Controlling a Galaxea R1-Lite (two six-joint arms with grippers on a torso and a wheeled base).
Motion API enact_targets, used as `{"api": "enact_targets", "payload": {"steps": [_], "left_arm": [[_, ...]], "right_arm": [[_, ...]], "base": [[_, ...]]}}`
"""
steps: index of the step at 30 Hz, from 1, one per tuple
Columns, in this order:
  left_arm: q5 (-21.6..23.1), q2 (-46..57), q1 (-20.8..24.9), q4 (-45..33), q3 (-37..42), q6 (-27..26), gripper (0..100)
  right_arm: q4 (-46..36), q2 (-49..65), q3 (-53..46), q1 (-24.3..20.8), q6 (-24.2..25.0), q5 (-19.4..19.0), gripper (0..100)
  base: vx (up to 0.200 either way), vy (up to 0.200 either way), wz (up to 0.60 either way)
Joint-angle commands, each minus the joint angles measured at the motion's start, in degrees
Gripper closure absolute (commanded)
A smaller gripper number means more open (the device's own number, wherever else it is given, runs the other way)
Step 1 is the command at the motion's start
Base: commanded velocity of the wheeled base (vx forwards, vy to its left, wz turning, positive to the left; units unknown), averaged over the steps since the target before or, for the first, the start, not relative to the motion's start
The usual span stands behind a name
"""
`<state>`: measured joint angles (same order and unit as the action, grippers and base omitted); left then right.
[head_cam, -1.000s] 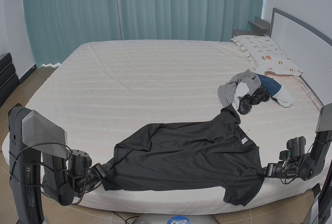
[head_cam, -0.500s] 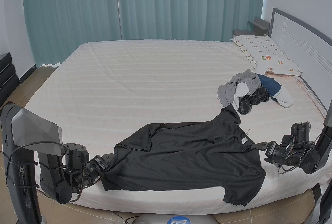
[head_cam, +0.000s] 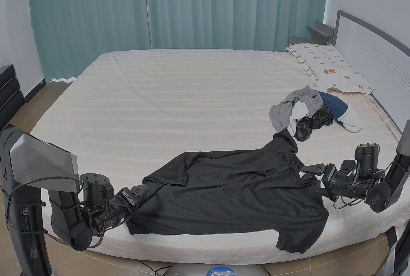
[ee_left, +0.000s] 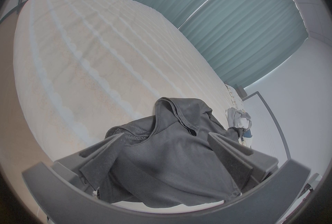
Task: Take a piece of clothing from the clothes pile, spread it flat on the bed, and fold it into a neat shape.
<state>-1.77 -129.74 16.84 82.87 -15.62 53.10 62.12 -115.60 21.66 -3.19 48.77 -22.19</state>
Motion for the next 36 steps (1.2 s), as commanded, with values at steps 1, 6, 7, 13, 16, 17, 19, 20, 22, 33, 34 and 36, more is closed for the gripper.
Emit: {"api": "enact_targets", "payload": {"steps": [1, 6, 7, 13, 16, 17, 19, 20, 22, 33, 34, 36], "left_arm": [[-0.1, -0.1, 0.2, 0.0, -0.4, 0.2, 0], [-0.2, -0.1, 0.2, 0.0, -0.4, 0.3, 0], [-0.2, -0.1, 0.1, 0.0, -0.5, 0.3, 0], [-0.7, 0.0, -0.1, 0.1, -0.6, 0.2, 0], [-0.9, -0.1, -0.3, 0.1, -0.6, 0.2, 0], [-0.9, -0.1, -0.4, 0.1, -0.6, 0.2, 0], [-0.9, 0.0, -0.4, 0.1, -1.0, 0.3, 0], [-1.0, 0.0, -0.4, 0.1, -1.1, 0.6, 0], [-1.0, 0.0, -0.4, 0.1, -1.1, 1.0, 0], [-1.0, 0.1, -0.8, 0.1, -1.3, 2.8, 0], [-1.0, 0.2, -0.9, 0.0, -1.3, 3.0, 0], [-1.0, 0.2, -1.2, 0.0, -1.3, 3.0, 0]], "right_arm": [[0.7, -1.7, -0.5, -0.3, 0.2, 0.1, 0], [0.7, -1.8, -0.5, -0.4, 0.2, 0.1, 0], [0.7, -1.8, -0.5, -0.4, 0.2, 0.1, 0], [0.7, -1.9, -0.6, -0.5, 0.2, 0.0, 0], [0.8, -2.1, -0.7, -1.2, 0.3, 0.1, 0], [0.8, -2.3, -0.7, -1.2, 0.3, 0.1, 0], [0.8, -2.7, -0.7, -1.6, 0.3, 0.1, 0], [0.8, -2.7, -0.7, -1.6, 0.4, 0.1, 0], [0.8, -2.7, -0.7, -1.6, 0.4, 0.1, 0], [0.8, -3.9, -0.7, -2.0, 0.4, 0.2, 0], [0.8, -3.9, -0.7, -2.0, 0.4, 0.1, 0], [0.8, -3.9, -0.7, -2.0, 0.4, 0.2, 0]], "base": [[0.0, -0.2, 0.0], [0.0, -0.12, 0.0], [0.0, 0.0, 0.0], [0.0, 0.0, 0.0], [0.0, 0.0, 0.0], [0.0, 0.0, 0.0], [0.0, 0.0, 0.0], [0.0, 0.0, 0.0], [0.0, 0.0, 0.0], [0.0, 0.0, 0.0], [0.0, 0.0, 0.0], [0.0, 0.0, 0.0]]}}
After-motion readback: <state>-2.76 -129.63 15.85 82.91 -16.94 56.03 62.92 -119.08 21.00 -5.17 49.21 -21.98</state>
